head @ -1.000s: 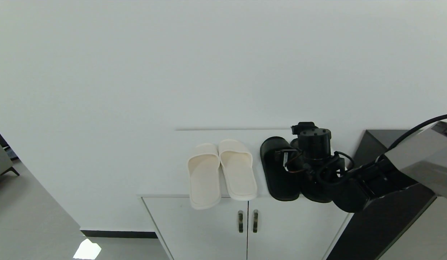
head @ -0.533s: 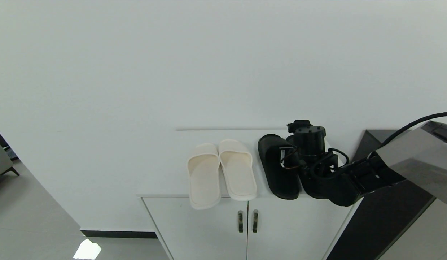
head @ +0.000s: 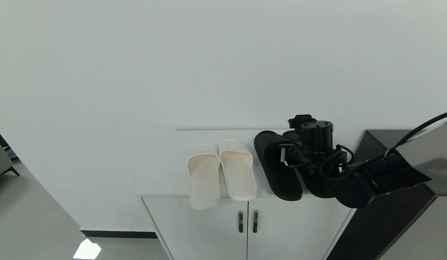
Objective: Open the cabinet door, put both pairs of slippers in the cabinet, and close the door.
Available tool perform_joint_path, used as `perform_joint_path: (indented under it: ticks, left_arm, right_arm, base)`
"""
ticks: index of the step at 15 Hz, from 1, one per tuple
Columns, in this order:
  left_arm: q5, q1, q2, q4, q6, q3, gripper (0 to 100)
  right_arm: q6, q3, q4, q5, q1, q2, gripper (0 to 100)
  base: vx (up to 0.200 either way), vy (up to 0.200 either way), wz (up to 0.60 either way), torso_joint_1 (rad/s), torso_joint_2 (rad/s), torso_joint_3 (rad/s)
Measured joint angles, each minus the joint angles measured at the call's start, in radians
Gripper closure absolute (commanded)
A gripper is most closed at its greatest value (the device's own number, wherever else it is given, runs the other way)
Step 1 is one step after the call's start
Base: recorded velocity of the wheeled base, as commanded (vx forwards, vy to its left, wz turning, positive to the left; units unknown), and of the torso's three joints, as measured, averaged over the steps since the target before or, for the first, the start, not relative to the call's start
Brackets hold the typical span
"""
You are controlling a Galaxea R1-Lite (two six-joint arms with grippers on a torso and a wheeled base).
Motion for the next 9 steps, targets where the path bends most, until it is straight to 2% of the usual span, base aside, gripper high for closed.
perform_joint_path:
  ticks: [3,9]
  left_arm:
    - [0.0,0.0,0.0,0.0,-0.004,0.0,100]
    - [-0.001,0.0,0.0,0.0,-0.006,0.0,100]
  right_arm:
    - [0.006,0.082,-0.002,0.114,0.031,-0.094,100]
    - [0.008,0.335,0.0,0.524,0.096,-0.324,100]
  base:
    - [0.0,0.0,0.0,0.0,0.0,0.0]
    - [0.0,0.0,0.0,0.0,0.0,0.0]
